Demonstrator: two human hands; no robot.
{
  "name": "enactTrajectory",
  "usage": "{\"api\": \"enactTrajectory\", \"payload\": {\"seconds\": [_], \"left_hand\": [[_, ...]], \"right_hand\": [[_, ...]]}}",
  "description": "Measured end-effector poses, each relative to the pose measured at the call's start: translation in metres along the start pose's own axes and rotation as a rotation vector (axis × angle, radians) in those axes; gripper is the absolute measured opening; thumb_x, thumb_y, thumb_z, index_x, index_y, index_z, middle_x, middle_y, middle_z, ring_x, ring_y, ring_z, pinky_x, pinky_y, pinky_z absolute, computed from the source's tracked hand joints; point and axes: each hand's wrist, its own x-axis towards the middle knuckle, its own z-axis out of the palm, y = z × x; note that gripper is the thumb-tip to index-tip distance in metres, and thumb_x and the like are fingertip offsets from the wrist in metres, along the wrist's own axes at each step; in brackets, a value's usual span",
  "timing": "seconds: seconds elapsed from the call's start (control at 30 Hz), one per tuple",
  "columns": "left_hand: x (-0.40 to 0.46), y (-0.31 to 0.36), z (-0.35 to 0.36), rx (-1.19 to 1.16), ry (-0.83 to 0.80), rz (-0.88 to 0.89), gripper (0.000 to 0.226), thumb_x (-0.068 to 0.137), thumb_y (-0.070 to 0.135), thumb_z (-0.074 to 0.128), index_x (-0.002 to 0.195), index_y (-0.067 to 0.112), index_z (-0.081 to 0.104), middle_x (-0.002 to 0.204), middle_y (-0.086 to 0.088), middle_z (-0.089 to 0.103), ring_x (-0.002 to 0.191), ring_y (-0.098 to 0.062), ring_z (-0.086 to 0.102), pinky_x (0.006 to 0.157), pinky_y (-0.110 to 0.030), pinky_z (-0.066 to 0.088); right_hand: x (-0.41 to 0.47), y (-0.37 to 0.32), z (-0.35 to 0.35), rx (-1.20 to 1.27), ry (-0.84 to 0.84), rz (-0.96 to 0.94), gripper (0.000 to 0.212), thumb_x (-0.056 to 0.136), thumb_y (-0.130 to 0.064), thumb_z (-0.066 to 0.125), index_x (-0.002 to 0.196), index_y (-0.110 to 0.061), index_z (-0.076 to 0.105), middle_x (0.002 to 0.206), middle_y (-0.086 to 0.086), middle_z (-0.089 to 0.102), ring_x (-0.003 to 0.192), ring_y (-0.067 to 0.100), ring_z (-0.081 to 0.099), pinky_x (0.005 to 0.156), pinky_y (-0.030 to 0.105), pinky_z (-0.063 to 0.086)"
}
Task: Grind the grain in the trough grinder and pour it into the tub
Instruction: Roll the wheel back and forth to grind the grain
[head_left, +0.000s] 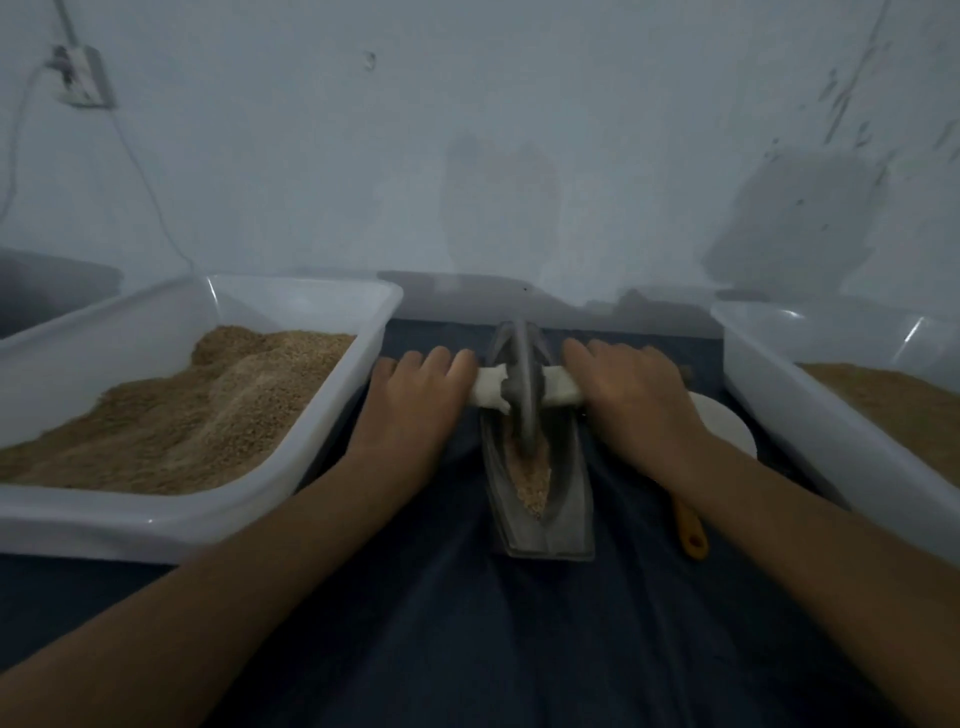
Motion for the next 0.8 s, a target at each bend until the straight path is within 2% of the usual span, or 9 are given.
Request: {"api": "enactTrajectory", "payload": {"seconds": [0.13,0.2,0.27,0.33,0.4,0.47,0.6,0.7,0.8], "left_hand": [[-0.026,0.009,-0.014,0.083,0.103,0.08,0.028,0.084,0.01,0.041,0.111,0.017,0.046,0.106,-0.007,0.052,0.092,-0.03,0.053,0.081,-0.043,0.042],[-0.028,0.008,-0.012,0.1,0.09,0.071,0.029,0.085,0.009,0.049,0.112,0.018,0.045,0.106,-0.006,0.052,0.093,-0.029,0.053,0.081,-0.042,0.042],[-0.016,0.004,-0.005,0.076,0.03,0.046,0.044,0.081,0.011,0.067,0.116,0.02,0.042,0.111,-0.004,0.053,0.097,-0.028,0.055,0.083,-0.04,0.043],[0.007,0.001,-0.001,0.052,-0.031,0.006,0.047,0.081,0.012,0.073,0.116,0.021,0.042,0.113,-0.003,0.056,0.101,-0.029,0.058,0.085,-0.042,0.046],[0.036,0.001,0.003,0.054,-0.066,-0.06,0.034,0.089,0.018,0.069,0.112,0.02,0.045,0.112,-0.004,0.062,0.103,-0.031,0.061,0.086,-0.042,0.046],[0.059,0.003,0.006,0.054,-0.101,-0.112,0.029,0.091,0.022,0.069,0.11,0.018,0.047,0.111,-0.006,0.066,0.104,-0.032,0.063,0.086,-0.042,0.044],[0.055,0.004,0.006,0.02,-0.115,-0.122,0.028,0.092,0.022,0.069,0.108,0.019,0.047,0.11,-0.005,0.064,0.103,-0.031,0.062,0.084,-0.041,0.042],[0.018,0.0,-0.001,-0.011,-0.094,-0.042,0.033,0.09,0.016,0.068,0.111,0.021,0.044,0.114,-0.002,0.058,0.105,-0.028,0.057,0.088,-0.04,0.045],[-0.015,-0.003,-0.013,-0.014,0.034,0.11,0.027,0.085,0.007,0.058,0.109,0.018,0.049,0.107,-0.005,0.056,0.097,-0.03,0.055,0.084,-0.041,0.044]], "right_hand": [[-0.028,-0.006,-0.013,-0.042,0.087,-0.002,0.034,0.072,0.001,0.061,0.095,-0.017,0.043,0.08,0.006,0.049,0.066,0.028,0.048,0.059,0.036,0.028],[-0.032,-0.007,-0.014,-0.055,0.097,-0.003,0.03,0.072,-0.001,0.056,0.095,-0.017,0.043,0.079,0.006,0.048,0.064,0.027,0.045,0.059,0.035,0.025],[-0.023,-0.005,-0.01,-0.047,0.084,-0.003,0.028,0.073,-0.002,0.057,0.095,-0.015,0.045,0.077,0.006,0.05,0.062,0.028,0.048,0.056,0.035,0.026],[-0.001,0.001,-0.001,-0.034,-0.071,0.031,0.028,0.079,-0.014,0.066,0.099,-0.017,0.047,0.082,0.005,0.058,0.068,0.031,0.057,0.055,0.035,0.03],[0.028,0.007,0.009,0.017,-0.277,0.167,0.03,0.083,-0.029,0.071,0.102,-0.023,0.05,0.095,0.004,0.065,0.085,0.031,0.065,0.062,0.036,0.035],[0.049,0.009,0.018,0.062,-0.339,0.252,0.024,0.082,-0.029,0.073,0.098,-0.026,0.056,0.102,0.006,0.068,0.093,0.031,0.066,0.068,0.036,0.038],[0.046,0.005,0.018,0.026,-0.285,0.246,0.025,0.084,-0.027,0.073,0.102,-0.023,0.056,0.099,0.007,0.068,0.09,0.031,0.067,0.065,0.035,0.038],[0.011,-0.003,0.001,-0.052,-0.08,0.079,0.019,0.085,-0.016,0.066,0.1,-0.015,0.054,0.084,0.008,0.062,0.071,0.033,0.061,0.058,0.037,0.032],[-0.025,-0.011,-0.017,-0.062,0.044,0.003,0.023,0.076,-0.005,0.055,0.095,-0.014,0.048,0.082,0.008,0.053,0.068,0.031,0.051,0.06,0.038,0.032]]}}
